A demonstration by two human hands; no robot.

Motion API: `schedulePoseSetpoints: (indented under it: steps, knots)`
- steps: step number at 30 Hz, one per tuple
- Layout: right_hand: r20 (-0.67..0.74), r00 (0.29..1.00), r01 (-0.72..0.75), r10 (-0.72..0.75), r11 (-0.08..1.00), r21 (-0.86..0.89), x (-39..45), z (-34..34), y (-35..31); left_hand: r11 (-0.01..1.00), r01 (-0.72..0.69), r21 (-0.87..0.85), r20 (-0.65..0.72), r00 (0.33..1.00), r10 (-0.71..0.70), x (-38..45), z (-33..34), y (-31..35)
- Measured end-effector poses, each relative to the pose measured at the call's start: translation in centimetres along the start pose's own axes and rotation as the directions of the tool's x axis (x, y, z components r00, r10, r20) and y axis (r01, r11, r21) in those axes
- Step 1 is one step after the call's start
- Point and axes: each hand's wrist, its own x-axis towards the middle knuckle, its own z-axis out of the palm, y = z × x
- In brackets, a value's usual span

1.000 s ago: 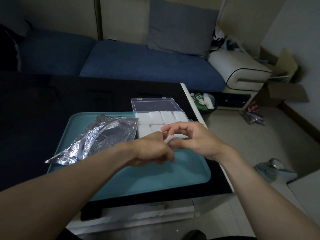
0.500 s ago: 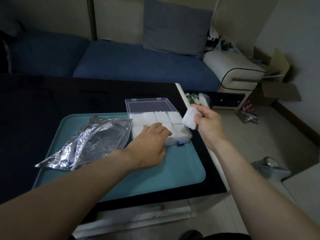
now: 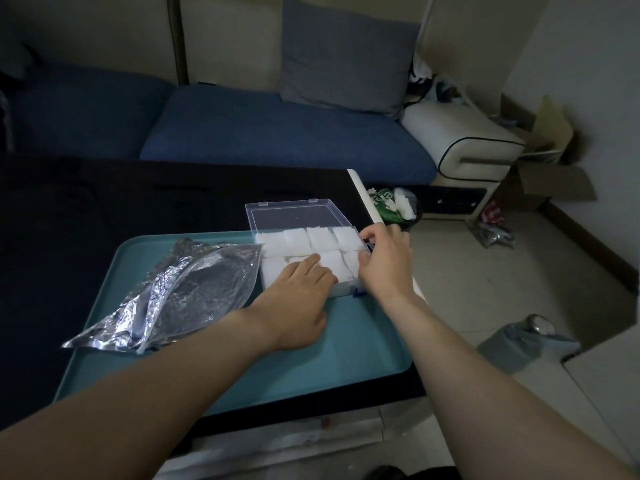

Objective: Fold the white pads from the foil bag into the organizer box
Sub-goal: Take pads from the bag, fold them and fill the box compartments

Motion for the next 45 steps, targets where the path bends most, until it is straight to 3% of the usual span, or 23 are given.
schedulePoseSetpoints:
  steps: [2, 4, 7, 11, 16, 20, 22, 24, 27, 29, 31, 36, 41, 43, 45]
  knots:
    - [-0.005, 1.000, 0.027, -0.026, 0.999, 0.044, 0.1, -0.9, 0.2, 0.999, -0.005, -0.032, -0.014, 1.000, 0.005, -0.1, -0.1, -0.2]
    - [0.101, 0.994, 0.042, -0.050, 0.996, 0.074, 0.1, -1.8, 0.0, 0.998, -0.015, -0.059, -0.036, 0.999, 0.013, -0.3, -0.2, -0.5]
    - [0.176, 0.980, 0.097, -0.096, 0.995, 0.004, -0.2, -2.8, -0.7, 0.995, -0.031, -0.091, -0.098, 0.995, 0.022, -0.5, -0.6, -1.0]
    - [0.388, 0.912, 0.232, -0.131, 0.946, -0.225, -0.6, -3.0, -1.3, 0.991, -0.056, -0.123, -0.197, 0.980, 0.031, -1.1, -1.4, -1.5]
    - [0.407, 0.902, 0.340, -0.145, 0.820, -0.460, -1.7, -3.0, -2.5, 0.988, -0.022, -0.152, -0.375, 0.926, -0.037, -2.0, -3.5, -2.3]
    - [0.486, 0.869, 0.291, -0.095, 0.892, -0.345, -2.2, -3.9, -1.4, 0.982, 0.106, -0.156, -0.501, 0.848, -0.171, -3.4, -5.9, -3.8]
    - [0.390, 0.916, 0.169, -0.096, 0.973, -0.157, -2.4, -4.9, -0.7, 0.962, 0.226, -0.151, -0.543, 0.794, -0.272, -4.3, -7.0, -4.6]
    - [0.186, 0.978, 0.110, -0.100, 0.993, -0.043, -2.6, -5.7, -0.9, 0.918, 0.385, -0.096, -0.500, 0.779, -0.379, -5.5, -7.6, -5.2]
    - [-0.068, 0.988, 0.146, -0.139, 0.982, 0.119, -2.4, -6.3, -1.6, 0.761, 0.642, 0.097, -0.157, 0.765, -0.625, -7.4, -7.2, -6.3]
    - [-0.102, 0.979, 0.196, -0.177, 0.956, 0.219, -2.5, -6.2, -2.3, 0.691, 0.700, 0.181, 0.065, 0.692, -0.719, -8.6, -6.4, -7.7]
    - [-0.063, 0.976, 0.217, -0.208, 0.934, 0.285, -3.1, -5.9, -3.3, 0.702, 0.699, 0.134, 0.149, 0.686, -0.712, -9.2, -6.0, -9.0]
    - [0.075, 0.931, 0.303, -0.358, 0.869, 0.390, -4.8, -4.5, -7.3, 0.747, 0.659, -0.092, 0.103, 0.752, -0.651, -9.1, -6.6, -10.2]
    - [0.296, 0.846, 0.294, -0.444, 0.851, 0.436, -6.1, -2.7, -10.6, 0.815, 0.455, -0.359, 0.029, 0.878, -0.478, -10.3, -8.0, -10.6]
    - [0.264, 0.843, 0.329, -0.468, 0.838, 0.435, -6.0, -2.1, -11.2, 0.808, 0.425, -0.408, -0.009, 0.883, -0.469, -10.6, -8.0, -10.7]
    - [0.237, 0.843, 0.350, -0.482, 0.828, 0.438, -5.5, -1.8, -11.5, 0.792, 0.475, -0.383, -0.055, 0.844, -0.533, -11.2, -7.8, -11.6]
